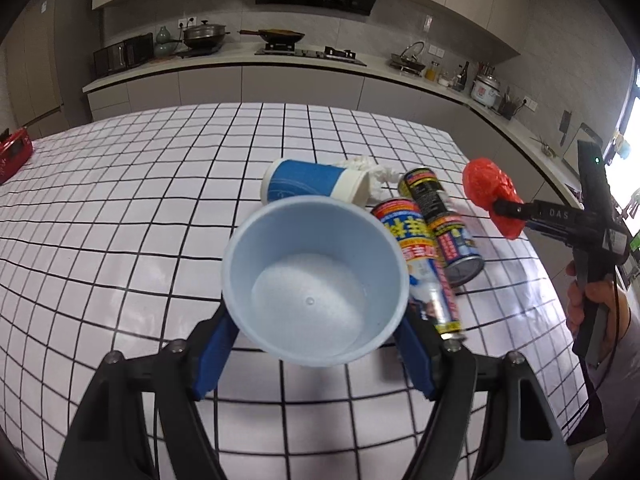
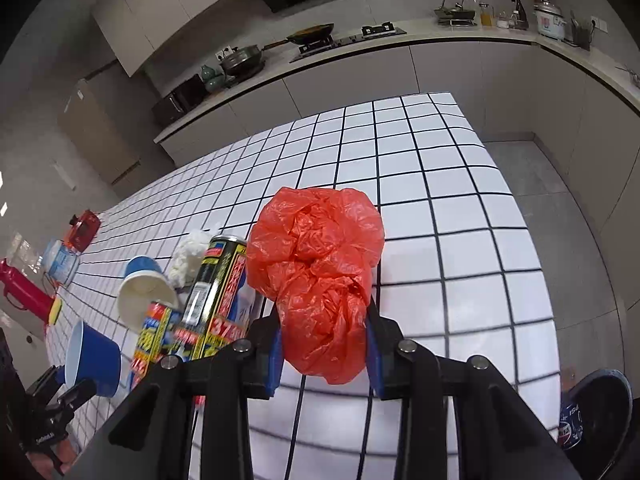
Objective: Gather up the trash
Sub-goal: 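Grasp the light blue plastic cup with the left tool while the right tool grasps the red bag, then carry blue cup and red bag over the black bin and open both tools, then move both tools back over the island toward the two drink cans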
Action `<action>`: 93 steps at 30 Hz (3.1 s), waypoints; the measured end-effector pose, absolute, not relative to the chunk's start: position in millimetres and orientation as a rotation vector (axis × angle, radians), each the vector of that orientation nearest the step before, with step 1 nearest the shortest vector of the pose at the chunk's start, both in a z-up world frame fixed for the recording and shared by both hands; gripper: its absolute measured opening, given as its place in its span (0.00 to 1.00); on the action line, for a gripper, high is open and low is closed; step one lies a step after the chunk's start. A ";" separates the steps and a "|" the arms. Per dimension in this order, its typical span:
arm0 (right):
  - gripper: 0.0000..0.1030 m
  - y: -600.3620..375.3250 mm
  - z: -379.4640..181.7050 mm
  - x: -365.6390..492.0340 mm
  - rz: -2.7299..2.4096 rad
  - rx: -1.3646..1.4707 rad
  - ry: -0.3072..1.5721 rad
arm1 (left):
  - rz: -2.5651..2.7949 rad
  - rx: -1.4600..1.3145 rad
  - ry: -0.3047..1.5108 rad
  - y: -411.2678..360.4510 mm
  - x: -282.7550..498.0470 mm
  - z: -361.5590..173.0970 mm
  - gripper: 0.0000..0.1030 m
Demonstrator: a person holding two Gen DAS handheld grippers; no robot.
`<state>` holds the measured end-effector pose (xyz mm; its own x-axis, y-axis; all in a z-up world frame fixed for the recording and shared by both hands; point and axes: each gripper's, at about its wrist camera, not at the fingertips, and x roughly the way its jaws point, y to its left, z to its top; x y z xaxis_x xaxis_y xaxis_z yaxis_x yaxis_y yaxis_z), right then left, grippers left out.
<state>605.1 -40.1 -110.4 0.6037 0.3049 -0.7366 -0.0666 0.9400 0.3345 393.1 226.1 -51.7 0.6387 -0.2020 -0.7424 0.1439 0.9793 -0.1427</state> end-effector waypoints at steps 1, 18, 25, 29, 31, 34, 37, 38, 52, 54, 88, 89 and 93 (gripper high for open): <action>0.35 -43.6 -106.8 597.2 0.223 0.284 0.893 | -0.203 -0.071 0.856 220.7 388.7 -47.7 0.72; 0.35 -182.9 -92.4 442.6 0.009 0.378 0.822 | -0.494 -0.008 0.870 64.8 361.9 -45.7 0.72; 0.35 -241.7 -111.0 369.0 -0.186 0.432 0.869 | -0.657 0.045 0.888 -6.9 350.1 -45.6 0.72; 0.35 -275.8 -136.6 339.2 -0.247 0.445 0.917 | -0.720 0.074 0.901 -54.4 341.5 -43.8 0.72; 0.35 -294.5 -151.1 330.6 -0.257 0.464 0.943 | -0.739 0.094 0.903 -82.8 334.8 -45.0 0.73; 0.35 -323.6 -172.2 325.1 -0.251 0.486 0.978 | -0.750 0.094 0.927 -122.3 330.7 -50.4 0.73; 0.35 -355.8 -196.2 327.8 -0.233 0.511 1.029 | -0.737 0.087 0.973 -163.2 329.3 -63.2 0.73; 0.35 -364.9 -203.0 329.8 -0.229 0.509 1.045 | -0.733 0.087 0.987 -174.7 327.7 -67.8 0.73; 0.67 -428.6 -252.4 359.8 -0.116 0.432 1.152 | -0.511 0.092 1.203 -273.3 340.2 -179.0 0.74; 0.67 -436.4 -247.6 354.9 -0.120 0.436 1.134 | -0.485 0.116 1.238 -279.4 341.8 -185.8 0.75; 0.67 -149.1 -72.1 427.0 0.212 0.345 0.850 | -0.008 -0.059 0.934 133.3 370.8 -35.7 0.80; 0.67 -132.0 -71.1 433.3 0.208 0.338 0.846 | -0.017 -0.066 0.945 143.1 378.4 -40.7 0.80; 0.67 -90.7 -69.1 449.0 0.202 0.337 0.846 | -0.068 -0.050 0.980 151.1 401.6 -53.7 0.80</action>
